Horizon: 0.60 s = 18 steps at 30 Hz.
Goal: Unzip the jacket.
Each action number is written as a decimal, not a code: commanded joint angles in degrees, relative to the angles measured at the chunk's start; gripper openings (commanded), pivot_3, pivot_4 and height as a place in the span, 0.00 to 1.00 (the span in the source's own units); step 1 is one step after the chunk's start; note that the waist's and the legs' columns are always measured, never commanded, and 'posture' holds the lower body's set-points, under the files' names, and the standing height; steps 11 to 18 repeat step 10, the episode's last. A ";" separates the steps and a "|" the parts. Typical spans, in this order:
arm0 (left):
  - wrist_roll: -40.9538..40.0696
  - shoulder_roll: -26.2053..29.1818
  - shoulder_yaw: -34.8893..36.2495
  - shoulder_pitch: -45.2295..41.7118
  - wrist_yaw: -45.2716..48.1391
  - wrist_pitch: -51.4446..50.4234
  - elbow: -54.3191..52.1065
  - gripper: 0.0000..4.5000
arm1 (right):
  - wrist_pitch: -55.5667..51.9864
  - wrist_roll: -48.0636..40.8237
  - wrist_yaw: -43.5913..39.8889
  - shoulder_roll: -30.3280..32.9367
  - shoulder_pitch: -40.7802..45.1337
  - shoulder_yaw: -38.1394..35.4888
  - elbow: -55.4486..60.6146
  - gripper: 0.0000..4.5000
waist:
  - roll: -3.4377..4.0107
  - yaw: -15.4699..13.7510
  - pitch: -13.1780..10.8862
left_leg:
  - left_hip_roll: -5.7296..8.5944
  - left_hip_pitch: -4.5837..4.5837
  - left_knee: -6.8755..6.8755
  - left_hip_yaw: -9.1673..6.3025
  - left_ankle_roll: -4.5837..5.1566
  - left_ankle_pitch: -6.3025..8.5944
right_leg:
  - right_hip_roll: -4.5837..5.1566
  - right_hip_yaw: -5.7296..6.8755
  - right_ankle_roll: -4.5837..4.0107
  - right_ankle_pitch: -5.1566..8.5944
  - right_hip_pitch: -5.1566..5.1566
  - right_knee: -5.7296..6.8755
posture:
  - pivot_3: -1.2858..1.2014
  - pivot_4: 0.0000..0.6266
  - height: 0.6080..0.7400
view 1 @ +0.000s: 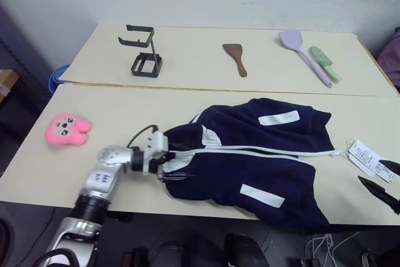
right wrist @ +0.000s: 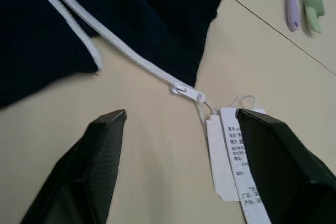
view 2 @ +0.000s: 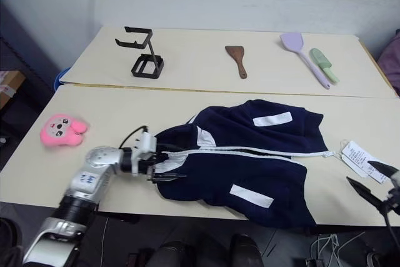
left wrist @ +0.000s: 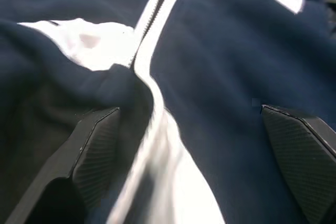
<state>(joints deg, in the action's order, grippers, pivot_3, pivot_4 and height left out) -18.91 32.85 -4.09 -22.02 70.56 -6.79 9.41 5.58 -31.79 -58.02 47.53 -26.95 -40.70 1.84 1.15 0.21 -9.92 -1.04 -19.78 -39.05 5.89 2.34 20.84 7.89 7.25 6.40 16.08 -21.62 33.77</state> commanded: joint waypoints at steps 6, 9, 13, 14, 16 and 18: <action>1.65 10.88 9.65 14.19 0.59 9.96 -2.84 1.00 | 3.51 0.48 -6.27 -6.53 -5.51 11.78 21.81 0.99 | -0.20 -0.14 -0.09 | -0.11 0.12 0.15 -0.01 -0.37 0.25 | 0.00 -0.01 -0.29 0.17 -0.09 0.06 | 0.52 0.24 1.00; 1.95 10.97 11.84 17.08 -2.07 12.01 -1.35 1.00 | 5.64 3.29 -4.71 -9.13 -2.26 13.90 18.49 0.99 | -0.22 -0.43 -0.13 | 0.07 -0.21 0.05 0.01 -0.31 0.29 | 0.23 -0.03 -0.30 0.17 -0.47 0.22 | 0.52 0.24 1.00; 1.65 10.92 12.26 17.75 -2.52 11.80 -1.48 1.00 | 6.05 3.86 -4.41 -9.70 -1.59 14.24 17.44 0.99 | -0.22 -0.43 -0.13 | 0.17 -0.45 -0.01 0.01 -0.23 0.24 | 0.33 -0.03 -0.28 0.15 -0.75 0.33 | 0.52 0.24 1.00; 1.65 10.92 12.26 17.75 -2.52 11.80 -1.48 1.00 | 6.05 3.86 -4.41 -9.70 -1.59 14.24 17.44 0.99 | -0.22 -0.43 -0.13 | 0.17 -0.45 -0.01 0.01 -0.23 0.24 | 0.33 -0.03 -0.28 0.15 -0.75 0.33 | 0.52 0.24 1.00; 1.65 10.92 12.26 17.75 -2.52 11.80 -1.48 1.00 | 6.05 3.86 -4.41 -9.70 -1.59 14.24 17.44 0.99 | -0.22 -0.43 -0.13 | 0.17 -0.45 -0.01 0.01 -0.23 0.24 | 0.33 -0.03 -0.28 0.15 -0.75 0.33 | 0.52 0.24 1.00; 1.65 10.92 12.26 17.75 -2.52 11.80 -1.48 1.00 | 6.05 3.86 -4.41 -9.70 -1.59 14.24 17.44 0.99 | -0.22 -0.43 -0.13 | 0.17 -0.45 -0.01 0.01 -0.23 0.24 | 0.33 -0.03 -0.28 0.15 -0.75 0.33 | 0.52 0.24 1.00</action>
